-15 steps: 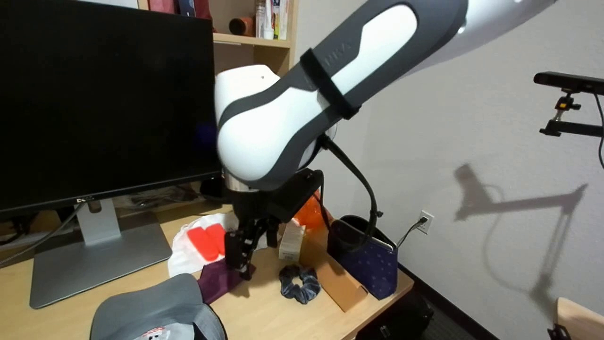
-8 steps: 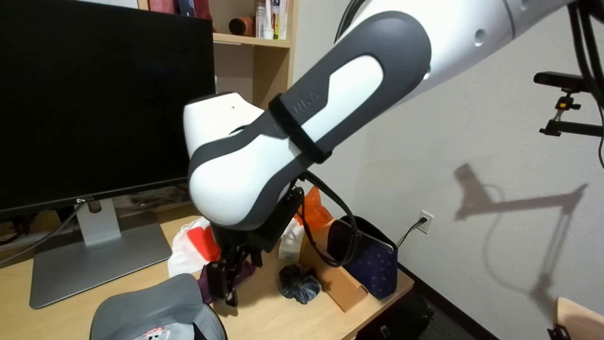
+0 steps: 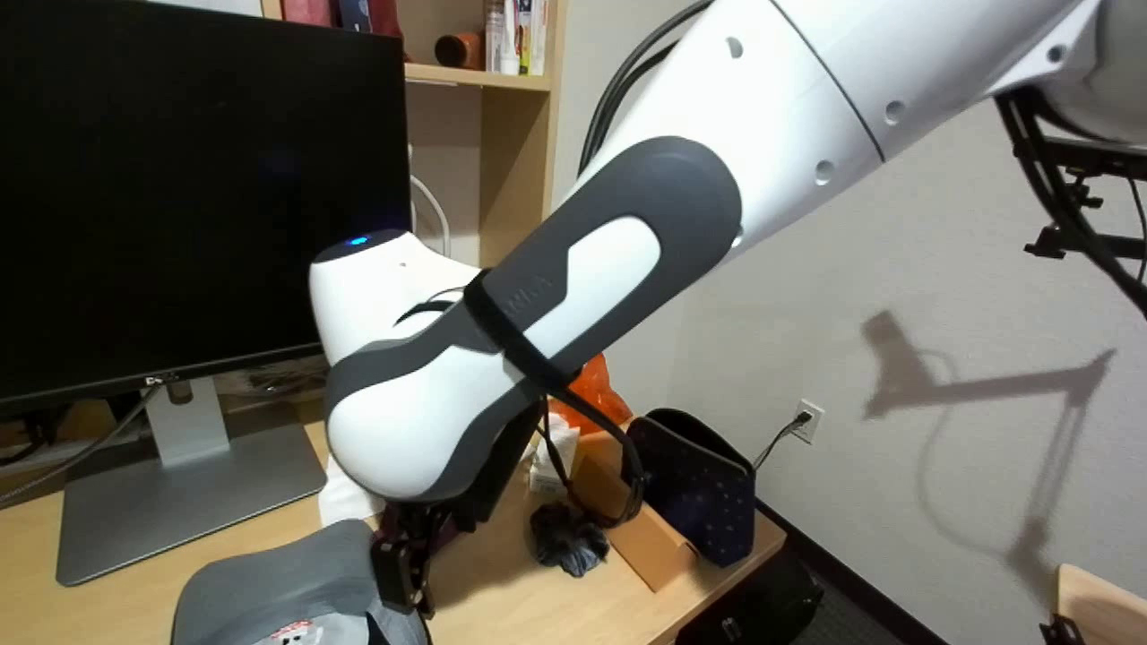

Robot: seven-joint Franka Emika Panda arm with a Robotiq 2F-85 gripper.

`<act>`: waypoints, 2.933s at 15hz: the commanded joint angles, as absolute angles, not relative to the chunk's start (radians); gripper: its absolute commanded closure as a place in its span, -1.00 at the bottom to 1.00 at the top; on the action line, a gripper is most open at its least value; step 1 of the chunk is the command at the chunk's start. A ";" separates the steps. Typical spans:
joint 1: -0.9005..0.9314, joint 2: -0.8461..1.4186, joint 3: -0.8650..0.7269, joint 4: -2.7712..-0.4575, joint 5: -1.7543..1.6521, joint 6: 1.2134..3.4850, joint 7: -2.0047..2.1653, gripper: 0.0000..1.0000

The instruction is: Move the orange plastic to the right then move the rod to the right

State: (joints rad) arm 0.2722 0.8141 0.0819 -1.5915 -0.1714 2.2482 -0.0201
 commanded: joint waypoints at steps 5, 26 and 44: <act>0.234 0.850 0.173 -1.537 -0.150 2.263 -0.196 -1.00; 0.287 0.822 0.140 -1.774 -0.071 2.567 0.110 -1.00; 0.345 0.649 0.105 -1.968 -0.057 2.590 0.243 -1.00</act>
